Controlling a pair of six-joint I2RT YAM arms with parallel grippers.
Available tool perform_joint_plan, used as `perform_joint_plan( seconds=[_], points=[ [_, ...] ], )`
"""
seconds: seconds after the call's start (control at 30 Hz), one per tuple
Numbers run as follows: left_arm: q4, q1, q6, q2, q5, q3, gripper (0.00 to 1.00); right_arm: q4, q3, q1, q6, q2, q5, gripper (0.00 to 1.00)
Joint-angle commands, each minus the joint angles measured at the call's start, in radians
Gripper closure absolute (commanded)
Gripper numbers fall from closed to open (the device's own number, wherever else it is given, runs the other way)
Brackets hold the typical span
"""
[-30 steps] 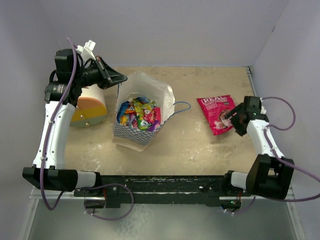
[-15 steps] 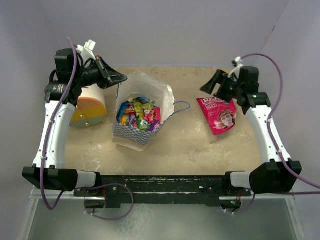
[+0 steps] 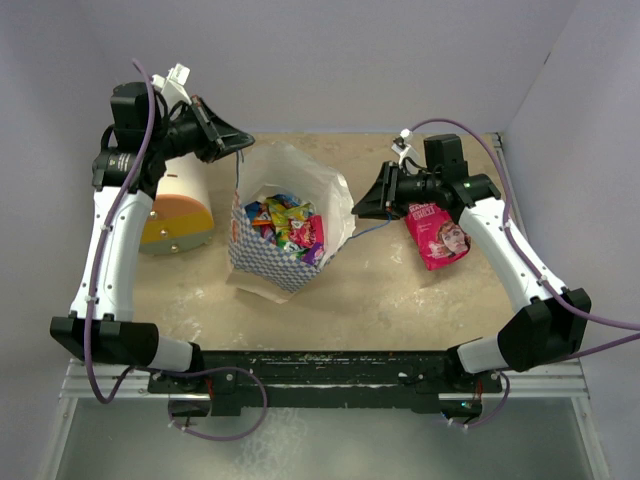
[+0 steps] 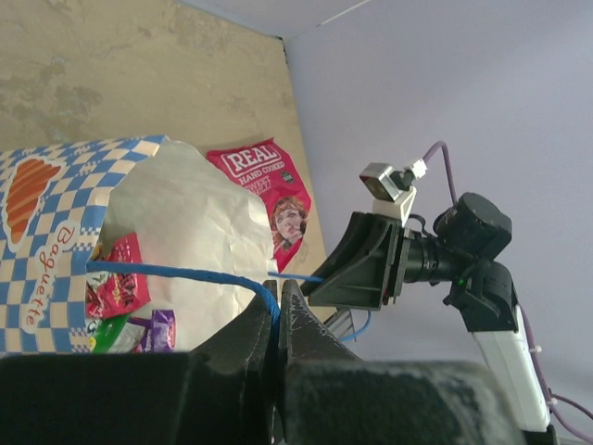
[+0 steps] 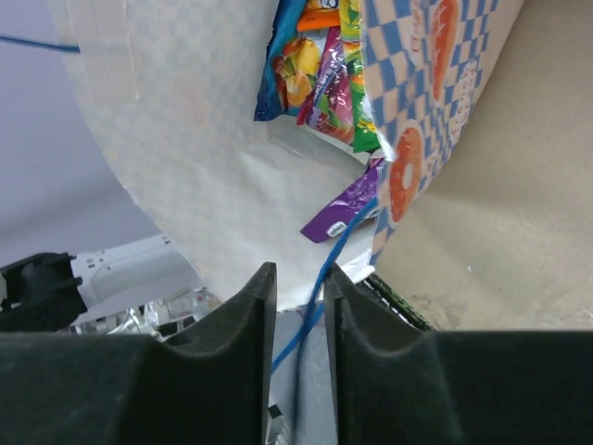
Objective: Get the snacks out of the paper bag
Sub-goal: Adjust the paper bag at the center of the board.
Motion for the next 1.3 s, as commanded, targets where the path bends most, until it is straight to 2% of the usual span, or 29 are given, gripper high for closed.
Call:
perform_joint_plan(
  seconds=[0.0, 0.1, 0.2, 0.43, 0.57, 0.67, 0.87, 0.97, 1.1, 1.27],
  points=[
    [0.177, -0.009, -0.044, 0.061, -0.008, 0.174, 1.0, 0.021, 0.067, 0.001, 0.033, -0.015, -0.066, 0.78],
    [0.184, -0.008, -0.029, 0.16, 0.002, 0.307, 1.0, 0.057, 0.074, 0.001, 0.041, -0.012, -0.041, 0.88],
    [0.178, -0.007, -0.02, 0.245, 0.04, 0.435, 1.0, 0.067, 0.073, 0.002, 0.038, 0.002, -0.049, 0.91],
    [0.154, 0.011, 0.042, 0.335, 0.064, 0.603, 1.0, -0.042, 0.002, 0.037, -0.076, -0.01, -0.019, 0.93],
    [0.151, 0.027, 0.087, 0.363, 0.079, 0.648, 1.0, -0.071, -0.044, 0.056, -0.121, -0.033, -0.025, 0.92],
    [0.208, 0.013, 0.059, 0.329, 0.123, 0.546, 1.0, -0.105, -0.09, 0.059, -0.163, -0.041, -0.012, 0.91],
    [0.372, -0.067, 0.001, 0.163, 0.161, 0.2, 1.0, -0.125, -0.218, 0.059, -0.209, -0.074, -0.002, 0.9],
    [0.322, -0.143, 0.034, 0.111, 0.137, 0.129, 1.0, -0.113, -0.275, 0.059, -0.215, -0.11, 0.009, 0.89],
    [0.193, -0.293, 0.11, 0.061, 0.027, 0.091, 1.0, -0.096, -0.387, 0.059, -0.219, -0.148, 0.008, 0.88],
    [0.209, -0.421, 0.058, -0.046, -0.084, -0.052, 1.0, -0.097, -0.491, 0.059, -0.215, -0.236, 0.044, 0.86]
  ],
)
